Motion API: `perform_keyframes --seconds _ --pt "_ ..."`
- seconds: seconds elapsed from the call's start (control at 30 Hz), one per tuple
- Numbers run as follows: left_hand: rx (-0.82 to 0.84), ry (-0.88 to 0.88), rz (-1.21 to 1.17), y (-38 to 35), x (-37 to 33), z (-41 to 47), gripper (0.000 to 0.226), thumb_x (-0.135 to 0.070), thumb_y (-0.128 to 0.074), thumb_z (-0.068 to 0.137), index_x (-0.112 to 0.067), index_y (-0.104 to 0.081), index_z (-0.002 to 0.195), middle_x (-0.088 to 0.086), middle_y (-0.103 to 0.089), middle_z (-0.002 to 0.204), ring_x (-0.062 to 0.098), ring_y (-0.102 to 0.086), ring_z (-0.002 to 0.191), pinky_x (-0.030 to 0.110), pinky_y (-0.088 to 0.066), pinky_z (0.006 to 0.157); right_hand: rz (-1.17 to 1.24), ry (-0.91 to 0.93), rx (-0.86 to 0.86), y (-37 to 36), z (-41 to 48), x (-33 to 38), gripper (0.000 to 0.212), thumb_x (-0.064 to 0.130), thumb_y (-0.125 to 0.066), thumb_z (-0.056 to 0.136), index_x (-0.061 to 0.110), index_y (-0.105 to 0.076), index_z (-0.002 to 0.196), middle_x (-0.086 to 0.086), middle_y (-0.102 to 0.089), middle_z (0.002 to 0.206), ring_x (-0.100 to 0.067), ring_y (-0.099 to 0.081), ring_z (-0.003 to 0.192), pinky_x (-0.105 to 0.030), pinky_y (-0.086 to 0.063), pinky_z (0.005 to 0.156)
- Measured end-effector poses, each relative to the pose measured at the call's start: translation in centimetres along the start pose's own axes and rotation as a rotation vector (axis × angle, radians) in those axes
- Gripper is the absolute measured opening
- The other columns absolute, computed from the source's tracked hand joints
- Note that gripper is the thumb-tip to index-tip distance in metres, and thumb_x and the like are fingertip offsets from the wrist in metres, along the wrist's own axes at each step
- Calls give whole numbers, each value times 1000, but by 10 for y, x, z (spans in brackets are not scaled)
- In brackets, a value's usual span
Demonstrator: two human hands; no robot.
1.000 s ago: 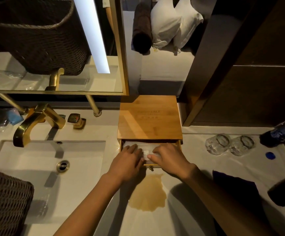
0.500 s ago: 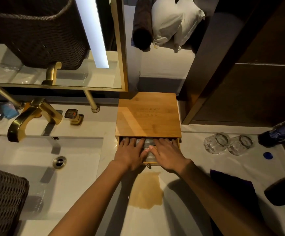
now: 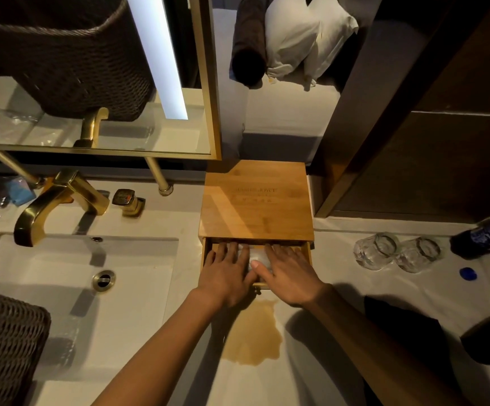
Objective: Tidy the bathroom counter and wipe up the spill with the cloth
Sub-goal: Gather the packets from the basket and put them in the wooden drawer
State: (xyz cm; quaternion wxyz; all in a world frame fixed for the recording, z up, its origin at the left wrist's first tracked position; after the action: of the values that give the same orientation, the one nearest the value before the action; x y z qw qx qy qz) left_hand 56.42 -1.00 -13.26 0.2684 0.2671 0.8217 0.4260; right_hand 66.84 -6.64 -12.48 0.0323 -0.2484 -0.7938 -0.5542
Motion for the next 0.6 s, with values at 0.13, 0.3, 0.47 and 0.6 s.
perform_keyframes --seconds 0.13,0.3,0.47,0.6 --pt "-152 -10 75 19 -1 9 59 -53 -27 101 -23 -26 152 12 -36 155 36 -33 142 48 -27 119 -105 -2 -106 12 9 2 64 64 -13 98 25 -48 136 -5 -58 135 -25 -51 126 -44 -35 111" --pt "-146 -28 45 13 3 13 61 -53 -26 101 -24 -23 154 10 -36 156 35 -29 145 51 -19 122 -89 13 -99 2 11 -1 67 66 -15 98 24 -37 146 -6 -49 144 -26 -43 135 -46 -29 116" --pt "-193 -86 45 23 2 -3 63 -51 -23 102 -20 -24 157 8 -35 159 31 -27 148 46 -22 123 -76 76 -152 7 -1 2 68 64 -22 98 20 -39 148 -3 -50 147 -22 -43 138 -42 -27 120" --pt "-468 -214 -140 62 3 -41 45 -42 -44 101 -19 -58 137 1 -62 137 21 -59 123 34 -51 97 174 178 -584 37 -61 4 37 35 -57 96 10 -71 120 -5 -72 118 -14 -68 107 -26 -56 91"
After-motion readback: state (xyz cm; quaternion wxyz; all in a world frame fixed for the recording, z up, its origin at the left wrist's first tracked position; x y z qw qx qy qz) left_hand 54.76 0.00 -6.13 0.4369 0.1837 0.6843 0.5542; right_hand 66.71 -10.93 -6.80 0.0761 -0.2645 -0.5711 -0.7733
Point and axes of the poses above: each hand's wrist, its own z-axis towards the middle knuckle, its own y-axis out of the back of the hand, x = y × z, the point moved 10 cm from there along z, towards the middle knuckle
